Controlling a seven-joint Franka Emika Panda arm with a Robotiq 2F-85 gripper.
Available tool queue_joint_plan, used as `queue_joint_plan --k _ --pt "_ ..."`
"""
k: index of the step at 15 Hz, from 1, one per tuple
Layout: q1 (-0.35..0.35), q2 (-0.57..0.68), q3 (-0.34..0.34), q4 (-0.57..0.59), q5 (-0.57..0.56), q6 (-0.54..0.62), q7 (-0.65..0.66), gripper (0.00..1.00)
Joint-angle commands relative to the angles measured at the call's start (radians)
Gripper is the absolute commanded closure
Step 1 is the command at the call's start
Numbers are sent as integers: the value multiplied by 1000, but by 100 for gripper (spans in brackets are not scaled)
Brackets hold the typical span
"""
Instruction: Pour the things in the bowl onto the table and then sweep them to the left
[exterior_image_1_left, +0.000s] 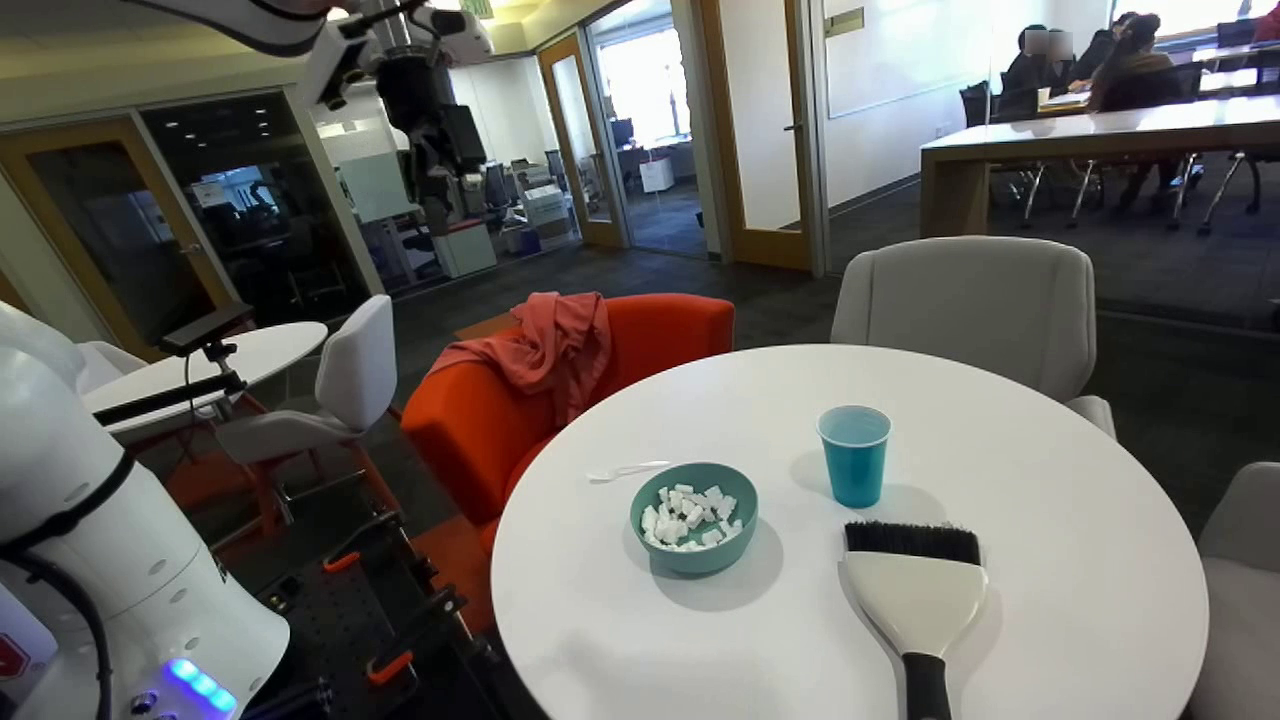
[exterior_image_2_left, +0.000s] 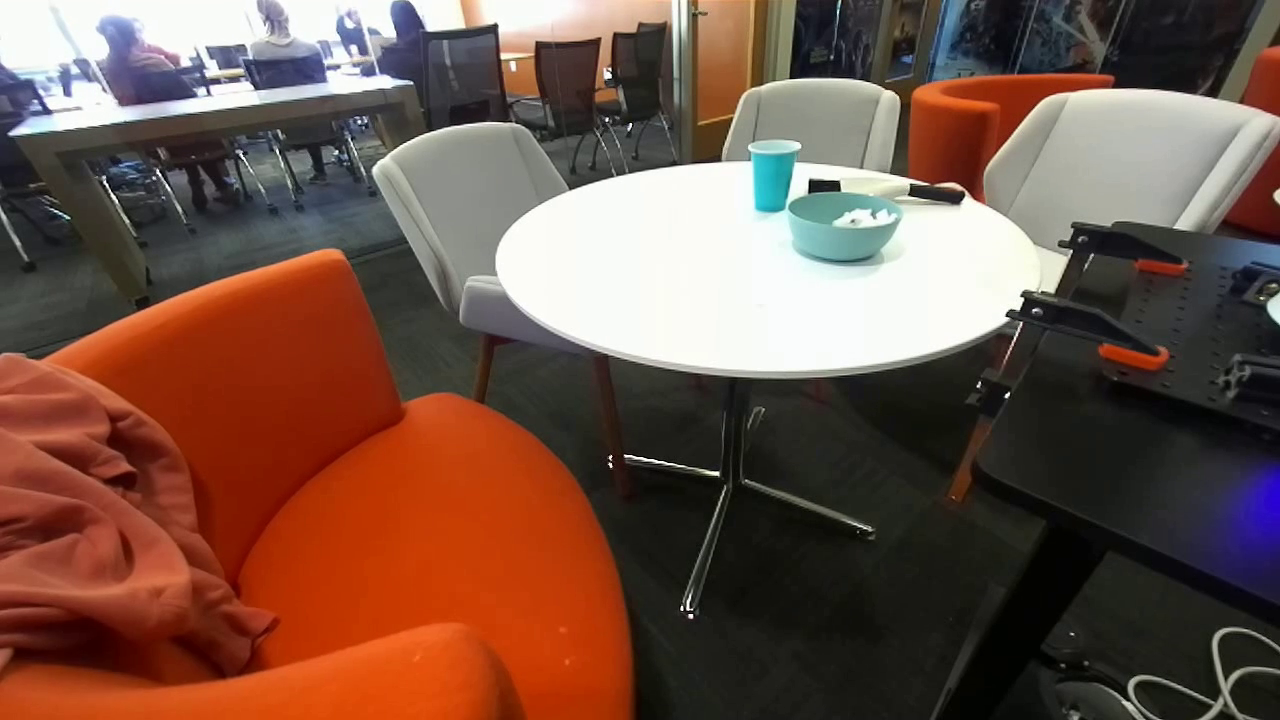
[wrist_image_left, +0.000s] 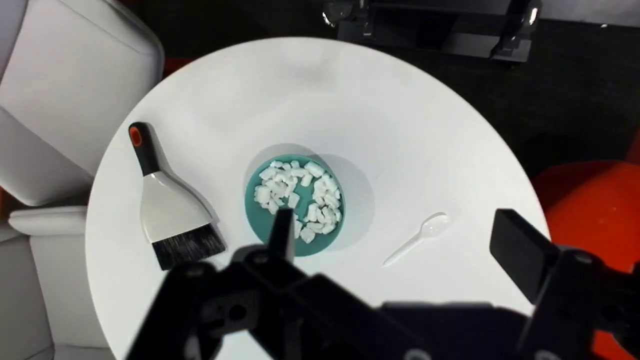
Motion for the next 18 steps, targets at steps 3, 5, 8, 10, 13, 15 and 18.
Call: queue_joint_plan --k 3,5,8,10,13,15,18 --pt "-58 104 -121 -6 -10 111 -121 0" --pt "-57 86 -112 -12 -6 88 -101 0" --pt "-78 123 -130 -10 -12 90 -109 0" --pt "-78 125 -129 -8 -13 90 -109 0" --pt "-81 143 -138 -23 -14 165 -129 0" --pt "-90 192 -159 -23 -19 248 -166 0" --pt "-109 298 -203 -23 14 440 -241 0"
